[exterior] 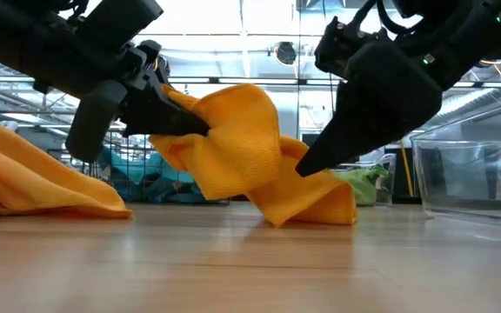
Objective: Sort microfiber towel by color & place in baskets
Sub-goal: Put the right orange microfiber towel into the bottom transparent bin
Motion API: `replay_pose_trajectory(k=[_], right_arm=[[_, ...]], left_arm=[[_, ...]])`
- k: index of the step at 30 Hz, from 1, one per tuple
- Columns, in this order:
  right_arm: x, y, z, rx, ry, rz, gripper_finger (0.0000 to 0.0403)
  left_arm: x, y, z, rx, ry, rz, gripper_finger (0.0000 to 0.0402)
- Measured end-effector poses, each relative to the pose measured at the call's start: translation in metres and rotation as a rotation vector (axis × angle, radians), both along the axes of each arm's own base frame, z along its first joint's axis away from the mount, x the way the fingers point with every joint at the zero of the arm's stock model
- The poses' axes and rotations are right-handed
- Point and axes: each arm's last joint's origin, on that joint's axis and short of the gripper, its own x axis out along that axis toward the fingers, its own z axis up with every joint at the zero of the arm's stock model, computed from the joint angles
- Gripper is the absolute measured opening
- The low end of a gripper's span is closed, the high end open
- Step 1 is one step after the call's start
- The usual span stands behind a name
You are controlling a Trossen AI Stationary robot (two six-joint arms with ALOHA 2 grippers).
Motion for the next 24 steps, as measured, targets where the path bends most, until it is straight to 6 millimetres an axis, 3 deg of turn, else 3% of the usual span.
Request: replay_pose_trajectory(k=[8,17,24], right_arm=[[0.003,0.005,0.003,0.106,-0.011,0.122,0.0246],[0.012,0.011,0.016,0.023,-0.154,0.245,0.0166],[0.012,0.011,0.016,-0.050,-0.156,0.286,0.0142]], left_arm=[[0.002,0.004,0.001,-0.058,-0.051,0.079,0.0035],[0.007,0.014,-0.003,-0.130,-0.078,0.140,0.0035],[0.012,0.021,-0.010,-0.176,-0.051,0.126,0.0035]])
